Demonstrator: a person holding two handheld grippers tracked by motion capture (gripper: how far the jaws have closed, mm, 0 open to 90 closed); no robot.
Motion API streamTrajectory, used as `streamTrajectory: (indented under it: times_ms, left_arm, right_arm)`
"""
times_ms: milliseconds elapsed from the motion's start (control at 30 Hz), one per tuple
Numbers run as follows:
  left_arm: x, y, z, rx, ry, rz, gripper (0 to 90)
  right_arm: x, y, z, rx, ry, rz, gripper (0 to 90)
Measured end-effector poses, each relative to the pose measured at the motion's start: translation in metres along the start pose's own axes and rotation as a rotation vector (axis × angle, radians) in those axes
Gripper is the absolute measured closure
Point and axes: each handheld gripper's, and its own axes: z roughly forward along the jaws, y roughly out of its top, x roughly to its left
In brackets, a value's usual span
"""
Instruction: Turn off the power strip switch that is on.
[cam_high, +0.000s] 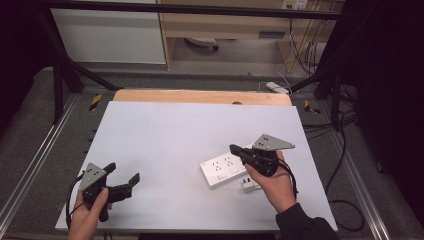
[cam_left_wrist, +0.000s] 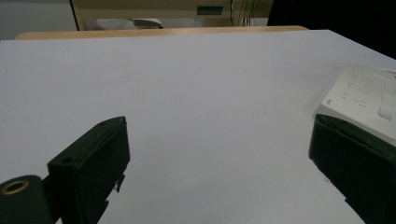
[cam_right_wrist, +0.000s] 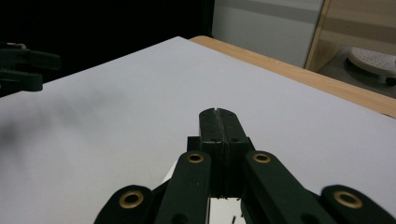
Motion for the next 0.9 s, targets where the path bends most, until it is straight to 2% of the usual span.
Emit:
streamTrajectory:
  times_ms: [333,667,900]
  left_arm:
    - [-0.001,0.000,0.000,-0.013,-0.016,-0.007,5.1]
    - [-0.001,0.000,0.000,-0.014,-0.017,-0.011,5.1]
    - [-0.002,0.000,-0.001,-0.007,-0.021,-0.002,5.1]
  right_arm:
    - [0.007,-0.012,0.014,0.005,0.031,0.018,90.0]
    - [0.016,-0.028,0.026,0.051,0.059,0.007,90.0]
    - [0.019,-0.039,0.030,0.076,0.056,0.003,90.0]
